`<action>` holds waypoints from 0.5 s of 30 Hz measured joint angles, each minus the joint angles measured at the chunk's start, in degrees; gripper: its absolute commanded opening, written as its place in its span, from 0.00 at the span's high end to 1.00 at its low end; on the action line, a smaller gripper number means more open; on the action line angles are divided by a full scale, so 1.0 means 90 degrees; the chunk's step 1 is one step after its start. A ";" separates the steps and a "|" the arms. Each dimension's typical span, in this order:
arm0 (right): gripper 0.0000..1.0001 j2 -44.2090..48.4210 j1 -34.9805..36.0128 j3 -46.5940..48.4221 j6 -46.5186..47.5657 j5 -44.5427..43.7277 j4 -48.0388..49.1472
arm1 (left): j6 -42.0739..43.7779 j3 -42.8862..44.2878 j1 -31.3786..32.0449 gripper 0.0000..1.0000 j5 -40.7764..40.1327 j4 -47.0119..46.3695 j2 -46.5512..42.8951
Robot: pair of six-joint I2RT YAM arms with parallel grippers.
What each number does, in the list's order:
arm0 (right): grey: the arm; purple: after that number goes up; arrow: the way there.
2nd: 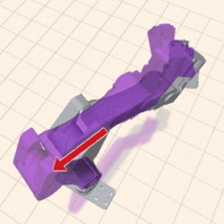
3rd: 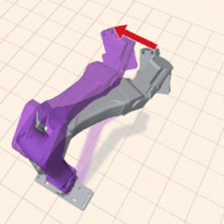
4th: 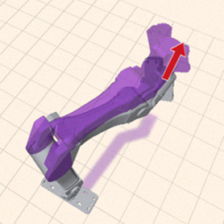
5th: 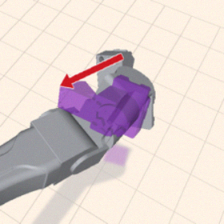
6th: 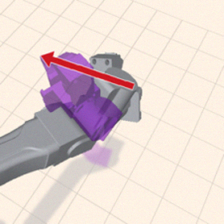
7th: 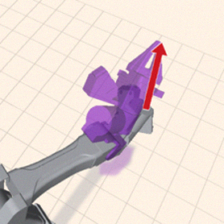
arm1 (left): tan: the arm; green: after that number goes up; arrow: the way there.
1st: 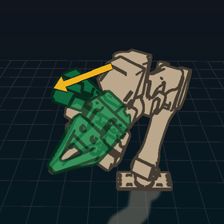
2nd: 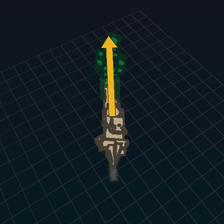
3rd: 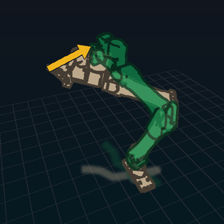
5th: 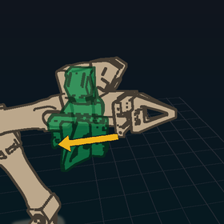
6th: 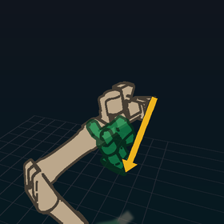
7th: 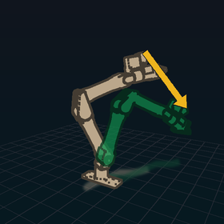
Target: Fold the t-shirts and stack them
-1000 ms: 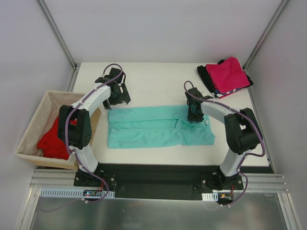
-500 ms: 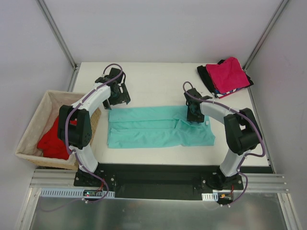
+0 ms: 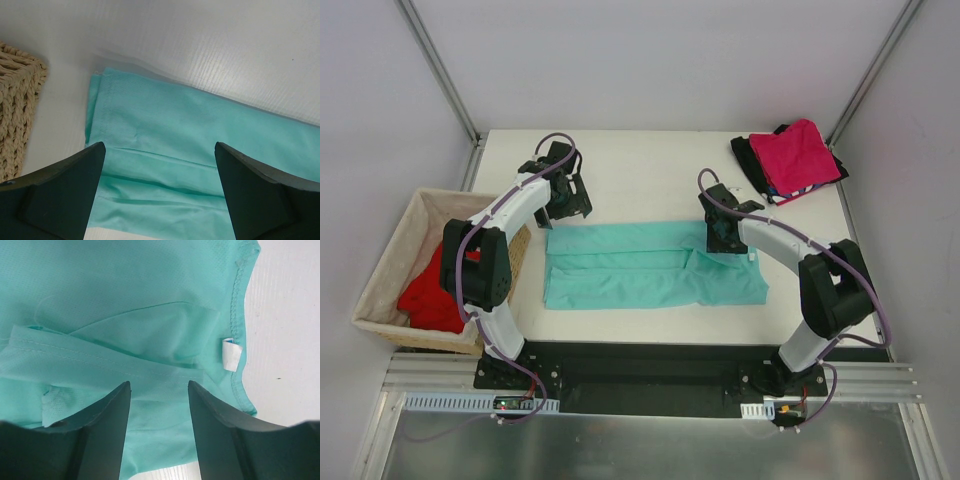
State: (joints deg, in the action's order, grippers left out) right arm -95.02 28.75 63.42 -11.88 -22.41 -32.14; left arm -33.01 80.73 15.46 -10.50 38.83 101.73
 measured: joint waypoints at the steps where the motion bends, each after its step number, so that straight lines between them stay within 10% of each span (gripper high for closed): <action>1: 0.48 0.0002 0.0002 -0.0002 -0.0002 -0.0019 -0.0010 | 0.0000 0.0000 0.0000 0.08 0.0000 0.0000 0.0000; 15: 0.50 -0.0022 0.0165 -0.0279 -0.0085 -0.0078 0.0024 | 0.0000 0.0000 0.0041 0.08 -0.0005 0.0000 0.0000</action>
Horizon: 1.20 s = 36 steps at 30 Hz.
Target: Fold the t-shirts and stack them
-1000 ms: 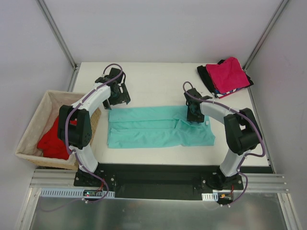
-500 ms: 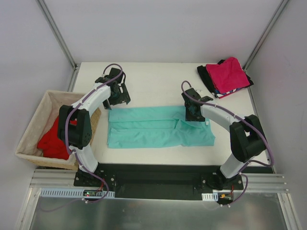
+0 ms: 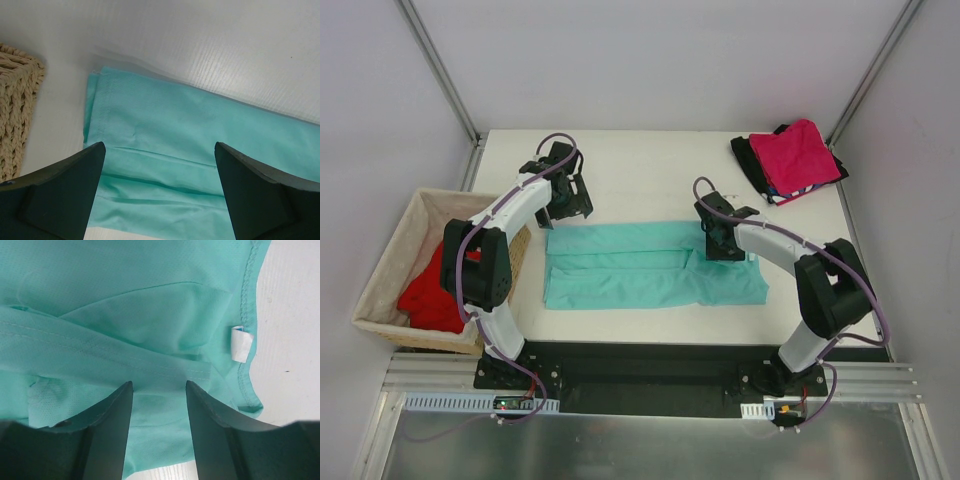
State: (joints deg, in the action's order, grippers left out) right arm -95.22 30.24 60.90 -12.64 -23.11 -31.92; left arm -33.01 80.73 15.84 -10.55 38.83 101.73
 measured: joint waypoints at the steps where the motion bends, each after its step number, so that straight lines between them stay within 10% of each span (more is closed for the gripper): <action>1: 0.50 -0.0010 0.0012 -0.0007 -0.0005 0.0000 0.0005 | 0.0000 0.0000 0.0000 0.08 0.0000 0.0000 0.0000; 20: 0.55 -0.0396 0.0044 -0.0015 -0.0024 -0.0070 0.0095 | 0.0000 -0.0002 0.0000 0.08 -0.0015 0.0000 0.0000; 36: 0.80 -0.0425 0.0036 0.0102 -0.0022 -0.0138 0.0095 | 0.0000 -0.0034 0.0000 0.08 -0.0041 0.0000 0.0000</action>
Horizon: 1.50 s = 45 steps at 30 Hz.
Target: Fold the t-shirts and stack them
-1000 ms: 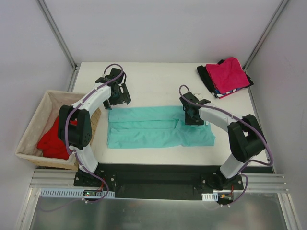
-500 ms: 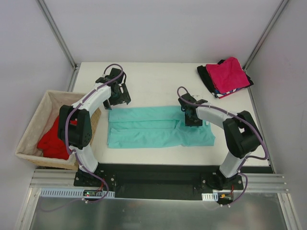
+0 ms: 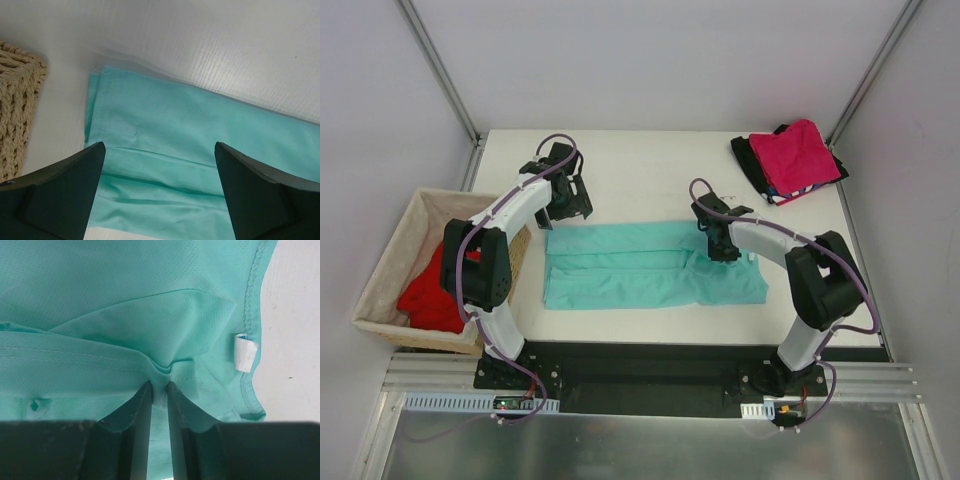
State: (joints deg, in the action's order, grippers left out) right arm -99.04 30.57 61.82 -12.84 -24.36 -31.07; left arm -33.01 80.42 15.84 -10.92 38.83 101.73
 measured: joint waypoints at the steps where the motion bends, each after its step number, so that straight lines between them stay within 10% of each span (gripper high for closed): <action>1: 0.82 0.0005 0.0000 0.0000 0.0000 -0.0007 -0.0002 | 0.0000 0.0000 0.0000 0.08 0.0000 0.0002 0.0000; 12: 0.85 0.0529 0.0440 -0.0194 -0.0107 -0.0255 -0.0107 | 0.0000 -0.0002 0.0039 0.08 -0.0002 0.0000 0.0000; 24: 0.31 0.0546 0.1107 -0.0561 -0.0491 -0.0447 -0.0289 | 0.0000 -0.0063 0.0136 0.08 0.0000 -0.0002 0.0002; 45: 0.30 0.2953 0.1137 -0.0260 -0.0340 -0.1387 -0.1277 | 0.0913 0.2832 0.1166 0.11 0.3473 -0.0510 0.2047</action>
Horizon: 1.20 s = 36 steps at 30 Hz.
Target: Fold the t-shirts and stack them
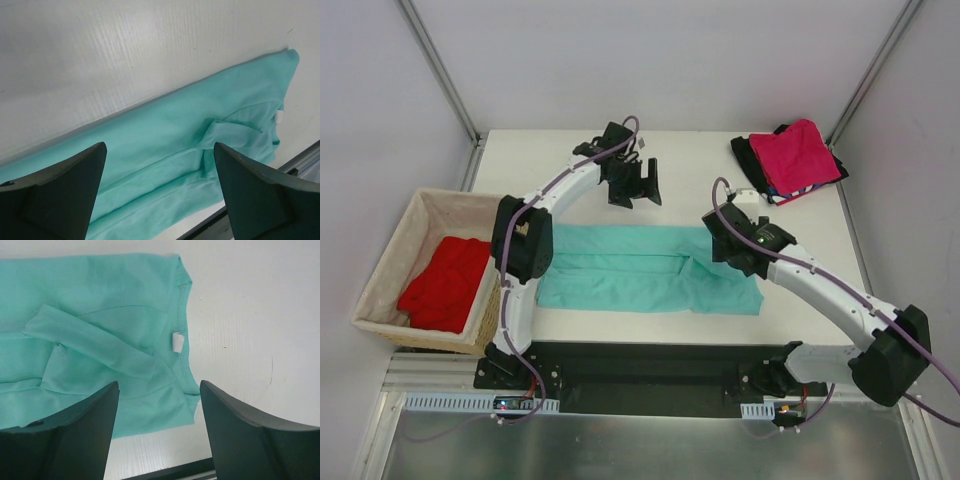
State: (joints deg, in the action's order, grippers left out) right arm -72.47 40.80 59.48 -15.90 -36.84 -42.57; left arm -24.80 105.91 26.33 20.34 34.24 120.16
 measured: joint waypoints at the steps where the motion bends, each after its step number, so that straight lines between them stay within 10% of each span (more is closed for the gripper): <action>1: 0.30 0.0102 0.0000 -0.0002 0.0010 -0.0012 -0.0046 | 0.0000 0.0080 0.0041 0.11 0.0100 -0.0027 0.0170; 36: 0.32 0.0629 -0.0262 -0.0437 0.0058 -0.0024 -0.0185 | -0.0542 0.0170 0.1149 0.19 0.2086 -0.1460 0.1634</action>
State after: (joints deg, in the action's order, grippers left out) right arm -66.81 38.44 55.55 -15.38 -37.06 -44.23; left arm -29.67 107.44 36.67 39.11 21.10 134.87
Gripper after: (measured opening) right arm 0.685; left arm 0.829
